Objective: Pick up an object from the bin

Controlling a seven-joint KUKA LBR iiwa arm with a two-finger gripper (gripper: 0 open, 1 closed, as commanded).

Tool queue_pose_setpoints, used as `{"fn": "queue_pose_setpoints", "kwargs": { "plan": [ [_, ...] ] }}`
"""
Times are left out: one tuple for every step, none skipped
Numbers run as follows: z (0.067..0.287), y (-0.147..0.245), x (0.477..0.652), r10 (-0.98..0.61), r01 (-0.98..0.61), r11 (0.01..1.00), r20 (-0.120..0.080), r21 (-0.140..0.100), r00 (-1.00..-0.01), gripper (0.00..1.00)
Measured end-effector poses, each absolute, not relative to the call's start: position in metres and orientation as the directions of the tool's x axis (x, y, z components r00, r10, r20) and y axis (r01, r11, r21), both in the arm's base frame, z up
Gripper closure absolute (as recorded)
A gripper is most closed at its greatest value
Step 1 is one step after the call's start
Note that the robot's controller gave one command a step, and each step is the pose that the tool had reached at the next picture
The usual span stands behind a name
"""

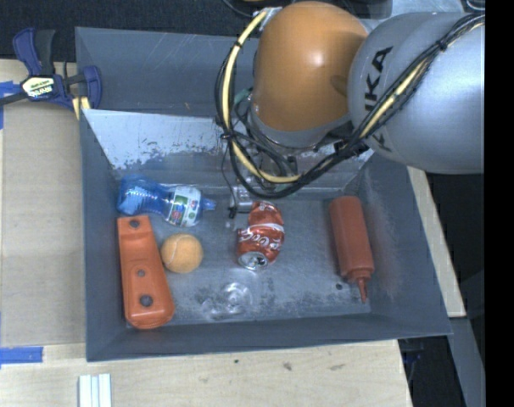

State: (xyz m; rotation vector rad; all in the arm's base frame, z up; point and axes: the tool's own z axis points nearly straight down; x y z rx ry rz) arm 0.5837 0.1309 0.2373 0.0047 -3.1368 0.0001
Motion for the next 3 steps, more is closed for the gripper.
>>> {"fn": "queue_pose_setpoints", "kwargs": {
  "plan": [
    [0.243, 0.13, 0.585, 0.0, 0.0, 1.0, -0.004, 0.001, -1.0, 0.0],
    [0.168, 0.056, 0.566, -0.037, -0.037, 0.999, 0.008, -0.002, -0.999, 0.0],
    [0.24, 0.064, 0.543, -0.153, -0.153, 0.988, -0.012, 0.0, -0.988, 0.0]
  ]
}}
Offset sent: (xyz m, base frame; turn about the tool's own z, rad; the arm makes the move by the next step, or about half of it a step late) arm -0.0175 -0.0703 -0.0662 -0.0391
